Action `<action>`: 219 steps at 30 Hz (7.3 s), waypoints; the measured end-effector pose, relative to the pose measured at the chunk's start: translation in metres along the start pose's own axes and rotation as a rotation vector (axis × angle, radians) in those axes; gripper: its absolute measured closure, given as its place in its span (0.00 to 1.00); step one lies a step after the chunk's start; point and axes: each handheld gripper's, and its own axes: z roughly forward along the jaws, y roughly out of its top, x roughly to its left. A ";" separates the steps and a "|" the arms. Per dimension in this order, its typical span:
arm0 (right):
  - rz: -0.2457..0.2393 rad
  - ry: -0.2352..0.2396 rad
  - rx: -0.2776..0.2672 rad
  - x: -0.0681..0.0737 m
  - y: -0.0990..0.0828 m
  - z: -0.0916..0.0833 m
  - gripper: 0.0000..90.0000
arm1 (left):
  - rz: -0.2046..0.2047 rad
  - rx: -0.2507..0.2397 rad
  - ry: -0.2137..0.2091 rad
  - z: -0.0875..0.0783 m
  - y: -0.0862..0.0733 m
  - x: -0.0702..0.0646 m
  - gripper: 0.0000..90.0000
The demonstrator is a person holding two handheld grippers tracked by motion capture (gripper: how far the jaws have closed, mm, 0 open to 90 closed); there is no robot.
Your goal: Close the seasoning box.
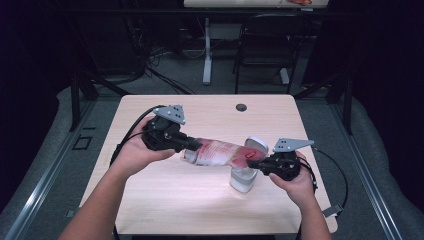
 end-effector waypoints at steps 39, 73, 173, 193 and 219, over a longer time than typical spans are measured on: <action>0.004 0.005 -0.010 -0.001 -0.003 -0.002 0.93 | -0.004 -0.008 0.003 0.002 0.004 0.000 0.95; 0.016 0.002 -0.013 -0.005 -0.006 -0.002 0.93 | -0.015 -0.033 0.005 0.004 0.007 0.003 0.94; 0.032 0.011 -0.023 -0.004 -0.005 -0.013 0.95 | -0.048 -0.046 -0.007 0.010 0.002 0.004 0.93; 0.014 -0.004 -0.060 0.002 0.000 -0.013 0.95 | -0.090 -0.057 0.005 0.010 -0.025 0.011 0.91; 0.033 0.008 -0.077 0.000 -0.003 -0.007 0.89 | -0.115 -0.080 0.006 0.013 -0.049 0.013 0.91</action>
